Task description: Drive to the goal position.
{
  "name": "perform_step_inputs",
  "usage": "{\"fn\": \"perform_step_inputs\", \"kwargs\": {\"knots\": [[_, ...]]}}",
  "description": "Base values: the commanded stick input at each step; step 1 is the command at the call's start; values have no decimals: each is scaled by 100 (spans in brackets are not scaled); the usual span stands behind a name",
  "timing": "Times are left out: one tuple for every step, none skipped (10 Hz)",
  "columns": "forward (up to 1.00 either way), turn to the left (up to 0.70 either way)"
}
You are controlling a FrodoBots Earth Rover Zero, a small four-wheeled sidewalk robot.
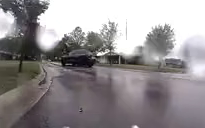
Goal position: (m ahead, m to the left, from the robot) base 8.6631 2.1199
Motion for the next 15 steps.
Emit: {"fn": "perform_step_inputs", "kwargs": {"knots": [[50, -1], [50, -1], [50, -1], [50, -1], [50, -1], [50, -1], [50, -1], [50, -1], [50, -1], [50, -1], [50, -1], [50, -1], [50, -1], [50, -1], [50, -1]]}}
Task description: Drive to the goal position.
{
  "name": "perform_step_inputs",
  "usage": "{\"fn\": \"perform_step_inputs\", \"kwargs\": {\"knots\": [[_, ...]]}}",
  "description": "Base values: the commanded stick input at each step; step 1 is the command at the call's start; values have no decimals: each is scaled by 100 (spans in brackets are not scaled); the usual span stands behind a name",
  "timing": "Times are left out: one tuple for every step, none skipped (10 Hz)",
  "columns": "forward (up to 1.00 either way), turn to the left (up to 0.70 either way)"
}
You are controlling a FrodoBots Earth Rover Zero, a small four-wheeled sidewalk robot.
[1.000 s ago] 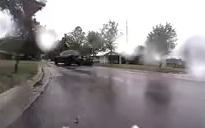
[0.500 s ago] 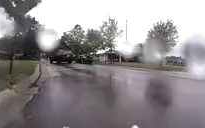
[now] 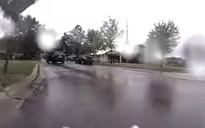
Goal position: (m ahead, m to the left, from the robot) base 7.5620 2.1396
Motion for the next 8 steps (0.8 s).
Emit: {"fn": "perform_step_inputs", "kwargs": {"knots": [[50, -1], [50, -1], [50, -1], [50, -1], [50, 49], [50, 49], [50, 49], [50, 49]]}}
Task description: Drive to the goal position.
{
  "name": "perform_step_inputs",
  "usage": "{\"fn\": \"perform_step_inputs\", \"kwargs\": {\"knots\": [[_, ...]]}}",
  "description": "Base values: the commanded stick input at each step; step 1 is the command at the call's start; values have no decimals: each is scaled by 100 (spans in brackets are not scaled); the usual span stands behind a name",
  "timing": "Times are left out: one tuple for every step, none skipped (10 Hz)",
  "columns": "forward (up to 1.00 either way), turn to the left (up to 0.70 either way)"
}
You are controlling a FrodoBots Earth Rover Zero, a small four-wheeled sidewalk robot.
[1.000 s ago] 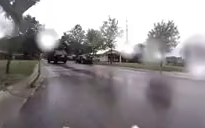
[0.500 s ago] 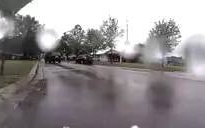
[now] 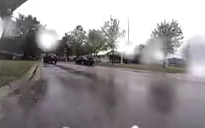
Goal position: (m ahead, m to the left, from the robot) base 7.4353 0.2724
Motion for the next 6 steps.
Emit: {"fn": "perform_step_inputs", "kwargs": {"knots": [[50, 49], [50, 49], [50, 49], [50, 40], [50, -1], [50, -1]]}}
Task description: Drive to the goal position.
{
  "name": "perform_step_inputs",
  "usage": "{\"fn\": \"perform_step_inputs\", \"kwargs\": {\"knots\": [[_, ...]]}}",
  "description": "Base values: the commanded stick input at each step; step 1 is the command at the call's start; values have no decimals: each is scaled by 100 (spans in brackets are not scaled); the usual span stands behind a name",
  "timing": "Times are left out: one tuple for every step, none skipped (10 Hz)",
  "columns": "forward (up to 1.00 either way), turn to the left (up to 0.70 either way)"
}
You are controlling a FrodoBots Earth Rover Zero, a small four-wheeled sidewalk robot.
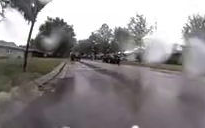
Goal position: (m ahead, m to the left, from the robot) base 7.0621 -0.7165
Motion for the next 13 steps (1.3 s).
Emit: {"fn": "perform_step_inputs", "kwargs": {"knots": [[50, -1], [50, -1], [50, -1], [50, -1], [50, -1], [50, -1], [50, -1], [50, -1], [50, -1], [50, -1], [50, -1], [50, -1], [50, -1]]}}
